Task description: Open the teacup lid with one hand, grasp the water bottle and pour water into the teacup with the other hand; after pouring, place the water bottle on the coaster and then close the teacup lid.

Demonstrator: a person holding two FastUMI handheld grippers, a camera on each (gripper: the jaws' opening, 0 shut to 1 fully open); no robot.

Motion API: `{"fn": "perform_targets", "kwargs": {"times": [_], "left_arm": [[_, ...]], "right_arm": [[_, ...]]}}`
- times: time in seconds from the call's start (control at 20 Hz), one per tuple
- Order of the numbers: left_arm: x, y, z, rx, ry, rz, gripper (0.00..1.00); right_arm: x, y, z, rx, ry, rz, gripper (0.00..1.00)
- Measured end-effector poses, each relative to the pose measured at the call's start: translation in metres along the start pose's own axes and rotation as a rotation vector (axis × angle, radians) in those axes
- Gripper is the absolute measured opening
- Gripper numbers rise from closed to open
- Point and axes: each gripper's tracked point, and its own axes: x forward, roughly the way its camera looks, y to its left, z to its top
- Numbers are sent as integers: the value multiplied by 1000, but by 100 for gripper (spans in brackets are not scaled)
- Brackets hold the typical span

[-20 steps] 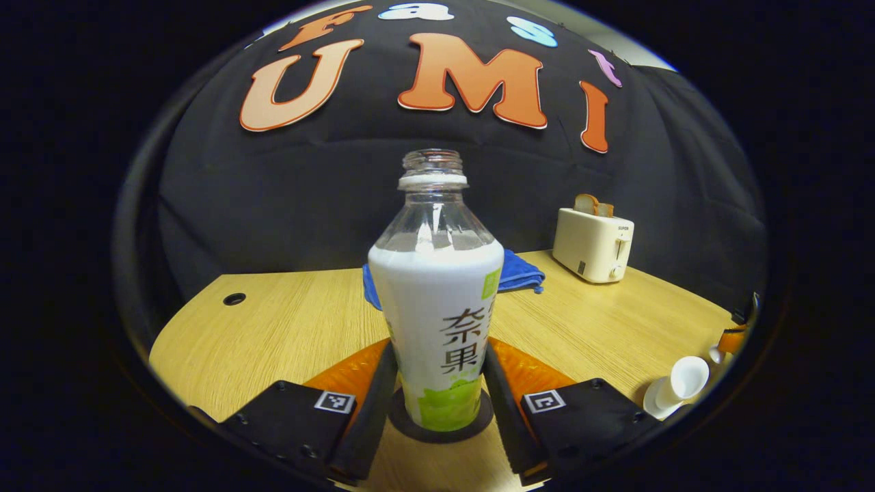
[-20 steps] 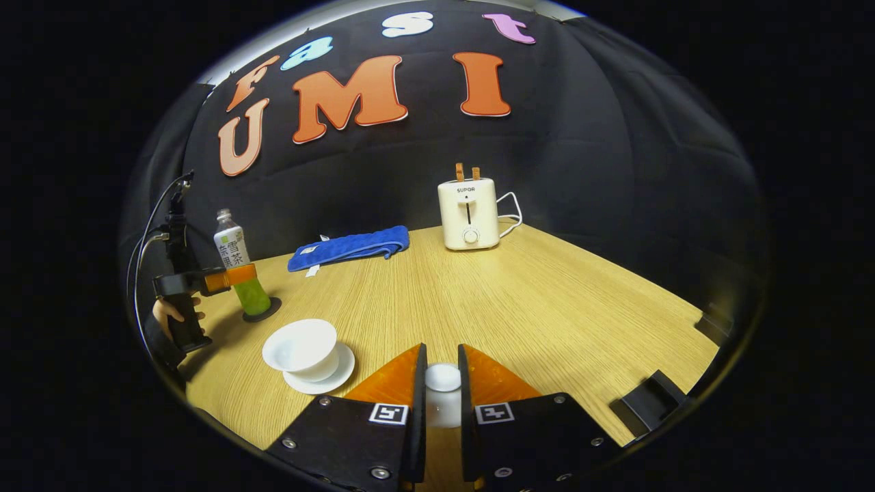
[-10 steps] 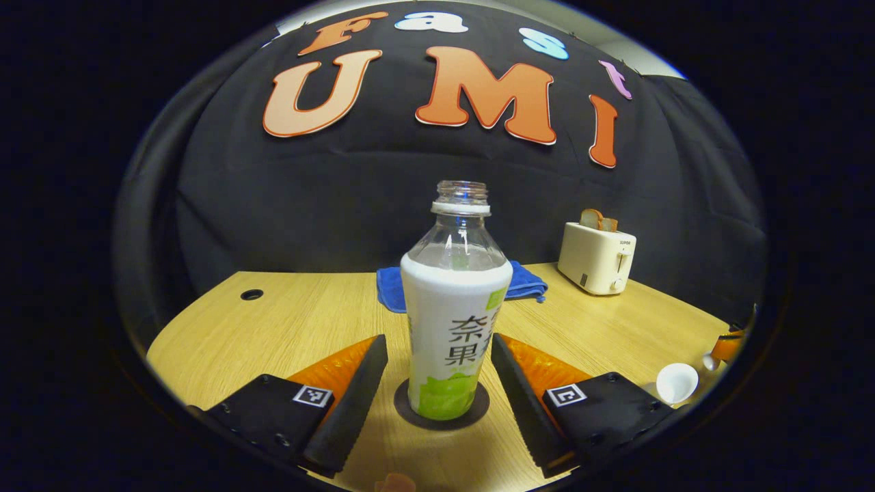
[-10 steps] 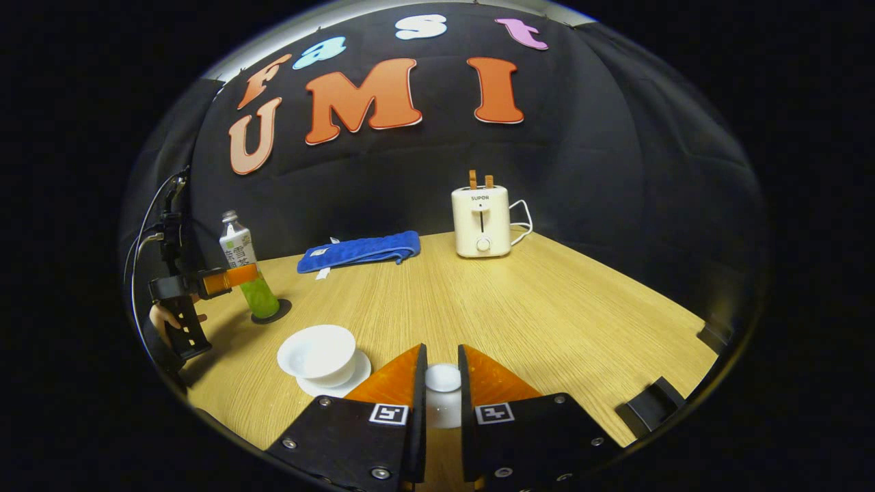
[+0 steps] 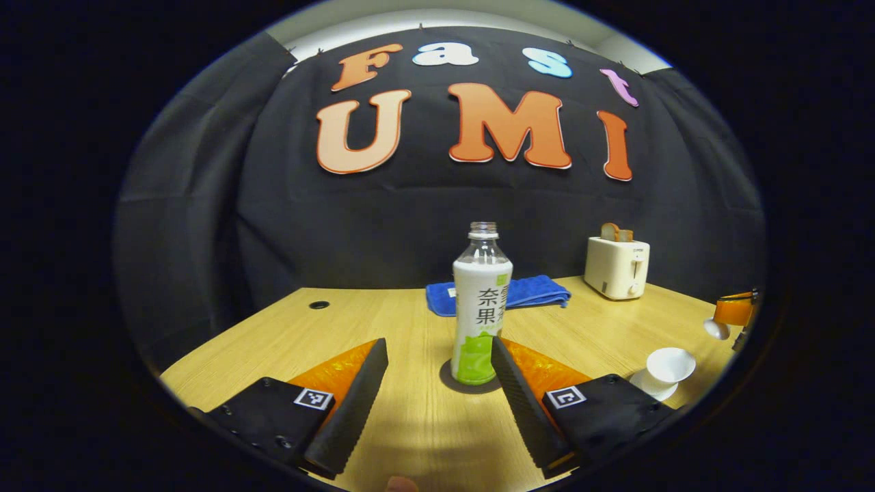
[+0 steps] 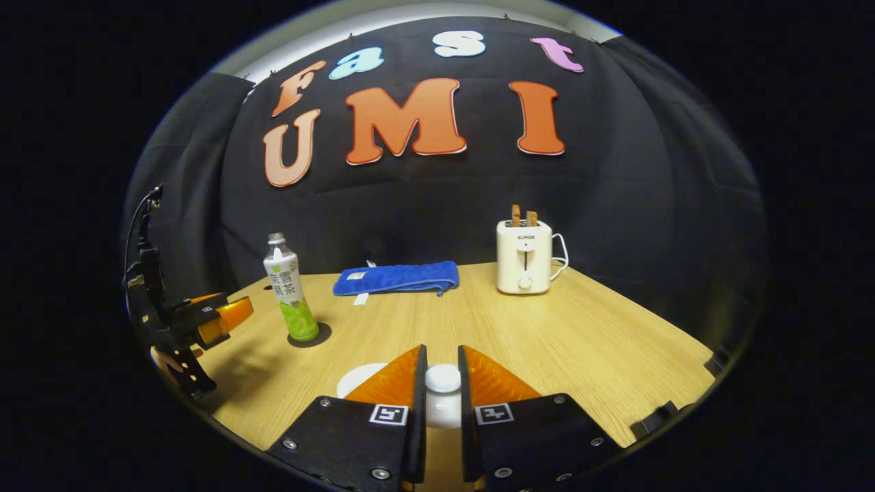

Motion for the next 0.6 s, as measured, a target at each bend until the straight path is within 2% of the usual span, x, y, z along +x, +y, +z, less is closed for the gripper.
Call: {"fn": "perform_targets", "kwargs": {"times": [0.3,0.6], "left_arm": [[-19,12,-4,-30,-2,63,96],[-23,21,-5,-34,-13,93,98]], "right_arm": [[20,44,-9,-25,23,93,22],[35,48,-29,-38,76,84,22]]}}
